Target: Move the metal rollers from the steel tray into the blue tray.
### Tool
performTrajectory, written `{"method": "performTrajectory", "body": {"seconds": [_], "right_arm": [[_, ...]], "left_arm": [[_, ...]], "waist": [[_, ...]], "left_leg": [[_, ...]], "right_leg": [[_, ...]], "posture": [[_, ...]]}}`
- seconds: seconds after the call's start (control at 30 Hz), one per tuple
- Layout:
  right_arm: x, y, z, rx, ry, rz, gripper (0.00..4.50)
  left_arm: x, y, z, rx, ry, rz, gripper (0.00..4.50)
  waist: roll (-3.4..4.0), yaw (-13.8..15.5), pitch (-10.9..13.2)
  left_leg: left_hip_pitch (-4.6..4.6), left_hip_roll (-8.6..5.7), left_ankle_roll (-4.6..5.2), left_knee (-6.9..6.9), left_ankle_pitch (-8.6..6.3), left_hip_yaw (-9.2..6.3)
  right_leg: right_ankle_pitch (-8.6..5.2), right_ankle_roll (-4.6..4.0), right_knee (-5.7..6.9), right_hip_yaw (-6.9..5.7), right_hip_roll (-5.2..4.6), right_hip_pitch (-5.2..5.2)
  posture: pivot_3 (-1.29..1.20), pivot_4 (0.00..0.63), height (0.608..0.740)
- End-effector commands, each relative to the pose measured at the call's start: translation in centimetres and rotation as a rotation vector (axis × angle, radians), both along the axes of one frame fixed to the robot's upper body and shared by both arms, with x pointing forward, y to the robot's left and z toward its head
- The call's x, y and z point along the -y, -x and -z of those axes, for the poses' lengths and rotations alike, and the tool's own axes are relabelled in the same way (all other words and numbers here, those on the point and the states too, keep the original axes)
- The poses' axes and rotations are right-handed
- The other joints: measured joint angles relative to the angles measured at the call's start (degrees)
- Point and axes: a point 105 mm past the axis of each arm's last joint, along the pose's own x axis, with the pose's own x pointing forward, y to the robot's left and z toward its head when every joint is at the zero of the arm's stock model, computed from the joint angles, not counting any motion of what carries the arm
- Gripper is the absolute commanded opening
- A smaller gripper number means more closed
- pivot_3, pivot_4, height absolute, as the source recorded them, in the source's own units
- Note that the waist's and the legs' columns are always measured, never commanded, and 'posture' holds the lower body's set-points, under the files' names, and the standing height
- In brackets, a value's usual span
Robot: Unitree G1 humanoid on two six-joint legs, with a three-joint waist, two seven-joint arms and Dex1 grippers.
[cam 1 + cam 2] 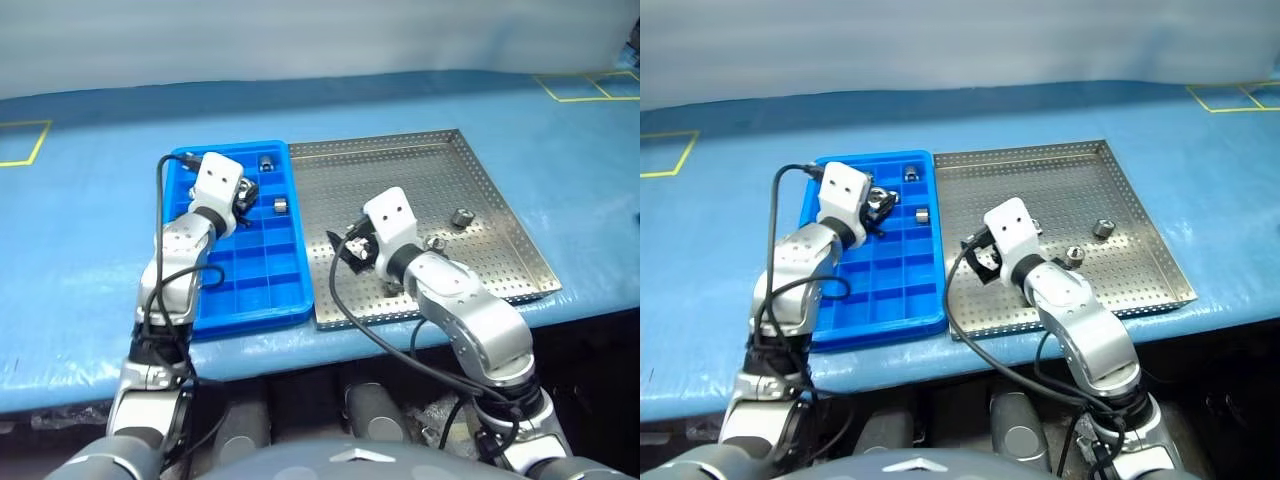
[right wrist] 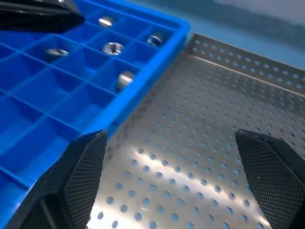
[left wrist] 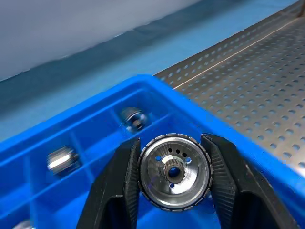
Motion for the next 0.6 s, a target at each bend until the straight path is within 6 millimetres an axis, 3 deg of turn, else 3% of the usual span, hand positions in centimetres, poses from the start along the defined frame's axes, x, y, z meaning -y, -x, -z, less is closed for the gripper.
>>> {"method": "performTrajectory", "body": {"seconds": [0.03, 0.27, 0.47, 0.5, 0.6], "right_arm": [[-1.4, 0.3, -1.4, 0.064, -0.024, -0.089, 4.5], [-1.7, 0.4, -1.5, 0.066, -0.033, -0.112, 4.5], [-1.0, 0.4, -1.5, 0.066, -0.034, -0.081, 4.5], [-0.9, 0.4, -1.5, 0.067, -0.032, -0.076, 4.5], [0.1, 0.4, -1.9, 0.079, -0.037, -0.034, 4.5]], "left_arm": [[-0.9, 1.1, -0.8, 0.034, -0.001, -0.081, 1.68], [-3.5, 2.4, 2.7, -0.114, 0.025, -0.29, 1.68], [-4.1, 2.8, 4.6, -0.221, 0.06, -0.346, 1.68], [-4.1, 2.8, 4.6, -0.229, 0.065, -0.351, 2.41], [-3.4, 2.4, 3.3, -0.177, 0.081, -0.336, 3.31]], "waist": [[-0.03, 1.25, 0.0], [-0.07, 2.37, -0.02], [-0.09, 2.26, -0.05], [-0.09, 2.2, -0.05], [-0.11, 1.81, -0.04]], "left_leg": [[0.04, 0.0, 0.01, 0.03, 0.03, 0.01], [0.07, 0.0, -0.01, 0.04, 0.22, 0.0], [0.12, 0.02, -0.02, -0.03, 0.22, 0.0], [0.15, 0.02, -0.02, -0.03, 0.22, 0.02], [0.31, 0.03, -0.02, -0.07, 0.22, 0.06]], "right_leg": [[0.0, 0.04, 0.0, -0.03, 0.0, 0.06], [0.04, 0.04, 0.02, -0.09, 0.01, 0.09], [0.07, -0.02, 0.04, -0.12, 0.03, 0.1], [0.06, -0.01, 0.04, -0.11, 0.02, 0.11], [0.03, 0.0, 0.03, -0.09, 0.02, 0.24]], "posture": [[-0.03, 0.15, 0.74], [-0.03, 0.15, 0.74], [-0.06, 0.15, 0.74], [-0.06, 0.15, 0.74], [-0.07, 0.15, 0.74]]}}
